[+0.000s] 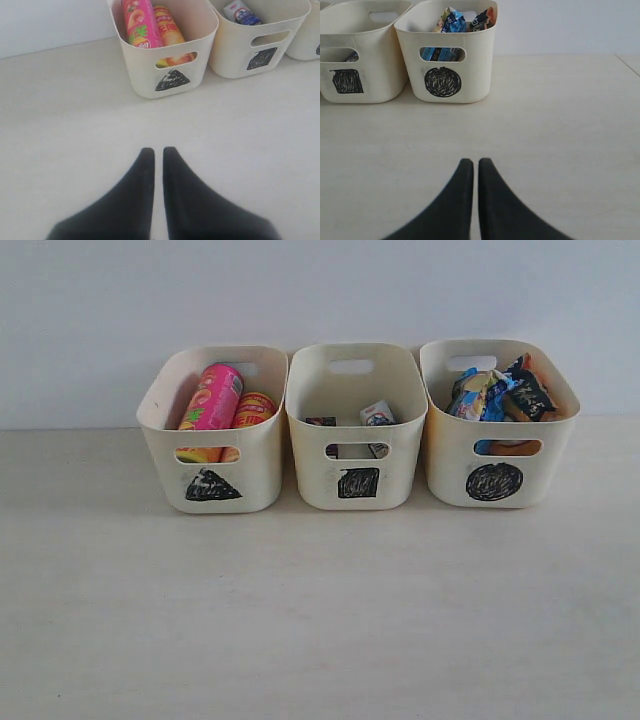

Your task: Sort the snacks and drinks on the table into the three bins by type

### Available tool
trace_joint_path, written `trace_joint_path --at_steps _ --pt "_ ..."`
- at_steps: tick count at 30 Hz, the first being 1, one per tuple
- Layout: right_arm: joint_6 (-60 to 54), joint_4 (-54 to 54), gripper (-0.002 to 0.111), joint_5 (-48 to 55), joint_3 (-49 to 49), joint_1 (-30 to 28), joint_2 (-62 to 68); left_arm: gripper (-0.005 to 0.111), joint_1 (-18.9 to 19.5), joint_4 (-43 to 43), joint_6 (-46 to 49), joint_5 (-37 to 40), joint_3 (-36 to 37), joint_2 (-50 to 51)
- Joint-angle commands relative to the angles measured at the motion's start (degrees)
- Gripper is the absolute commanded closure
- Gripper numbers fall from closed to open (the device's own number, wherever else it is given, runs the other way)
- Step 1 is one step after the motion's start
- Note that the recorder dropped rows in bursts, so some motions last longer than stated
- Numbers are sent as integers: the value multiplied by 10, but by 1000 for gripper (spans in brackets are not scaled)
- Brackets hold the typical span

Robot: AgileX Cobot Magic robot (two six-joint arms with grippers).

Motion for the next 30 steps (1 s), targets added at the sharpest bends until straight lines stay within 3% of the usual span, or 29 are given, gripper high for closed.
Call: trace_joint_path --at_steps 1,12,17,22,30 --pt "0 -2 107 -3 2 0 -3 102 1 -4 -5 -55 36 -40" --pt "0 -2 107 -3 2 0 -3 102 1 11 0 -209 146 -71" --pt "0 -2 107 -3 2 0 -3 102 1 17 23 -315 206 -80" --pt "0 -2 107 -3 2 0 -3 102 3 21 59 -330 255 -144" --pt "0 -2 107 -3 2 0 -3 102 63 21 68 -330 325 -254"
